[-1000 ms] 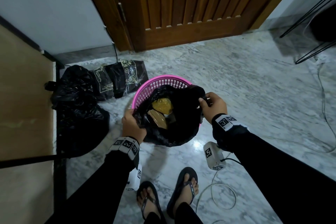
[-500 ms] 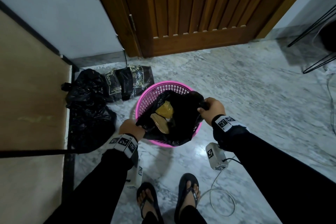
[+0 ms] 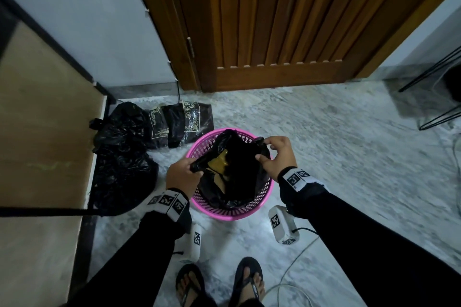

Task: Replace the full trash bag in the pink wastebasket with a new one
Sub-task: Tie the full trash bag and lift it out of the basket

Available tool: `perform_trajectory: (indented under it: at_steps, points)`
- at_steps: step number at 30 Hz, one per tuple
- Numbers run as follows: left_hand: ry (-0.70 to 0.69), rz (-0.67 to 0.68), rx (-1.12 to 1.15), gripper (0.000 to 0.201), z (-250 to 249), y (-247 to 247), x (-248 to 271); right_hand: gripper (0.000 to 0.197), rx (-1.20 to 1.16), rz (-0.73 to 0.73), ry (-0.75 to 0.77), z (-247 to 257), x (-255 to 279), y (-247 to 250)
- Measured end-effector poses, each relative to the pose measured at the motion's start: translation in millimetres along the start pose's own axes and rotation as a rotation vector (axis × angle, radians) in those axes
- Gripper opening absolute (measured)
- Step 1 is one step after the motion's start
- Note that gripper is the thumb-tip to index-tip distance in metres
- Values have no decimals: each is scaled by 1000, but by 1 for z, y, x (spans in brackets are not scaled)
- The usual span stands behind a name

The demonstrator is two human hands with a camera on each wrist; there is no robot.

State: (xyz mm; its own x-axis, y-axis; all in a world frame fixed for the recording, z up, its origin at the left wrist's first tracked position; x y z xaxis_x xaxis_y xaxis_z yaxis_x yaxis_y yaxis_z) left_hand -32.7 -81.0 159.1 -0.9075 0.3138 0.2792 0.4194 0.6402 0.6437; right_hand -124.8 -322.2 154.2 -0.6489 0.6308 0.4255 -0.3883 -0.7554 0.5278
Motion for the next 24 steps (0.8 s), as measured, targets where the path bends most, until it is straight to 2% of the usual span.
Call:
perform_trajectory:
  at_steps: [3,6,8,10,13,17,19,24]
  points:
    - [-42,-46,44,17,-3,-4,-6,45,-10,34,57,1,-2,-10]
    - [-158,-37,41,26,-4,-14,-13,55,46,58,115,0,-7,-22]
    - [-157,-17,89,17,0,-20,-17,63,86,79,168,1,-10,-31]
    - [-138,-3,122,20,3,-25,-22,66,88,112,189,1,-13,-39]
    - [-128,36,144,15,-2,-33,-28,62,43,174,159,1,-21,-48]
    - [-100,9,242,11,-15,-39,-35,41,-162,103,128,8,-31,-43]
    - [-114,-23,248,18,-26,-40,-38,35,-203,130,118,10,-33,-45]
    - [-102,-32,294,28,-25,-49,-44,43,-103,188,112,6,-36,-53]
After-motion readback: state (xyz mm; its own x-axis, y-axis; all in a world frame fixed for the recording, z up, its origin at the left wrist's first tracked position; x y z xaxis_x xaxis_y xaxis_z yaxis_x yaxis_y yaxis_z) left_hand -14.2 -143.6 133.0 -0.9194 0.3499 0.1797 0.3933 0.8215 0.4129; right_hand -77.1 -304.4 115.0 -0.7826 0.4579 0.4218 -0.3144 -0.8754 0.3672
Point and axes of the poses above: each hand's wrist, its own x-axis away from the middle knuckle, its own y-axis out of the back of the hand, z = x × y, the point moved 7 cm from there along -x, towards the middle knuckle, and after that the axes turned 11 degrees about -y, right-handed, at the moved point
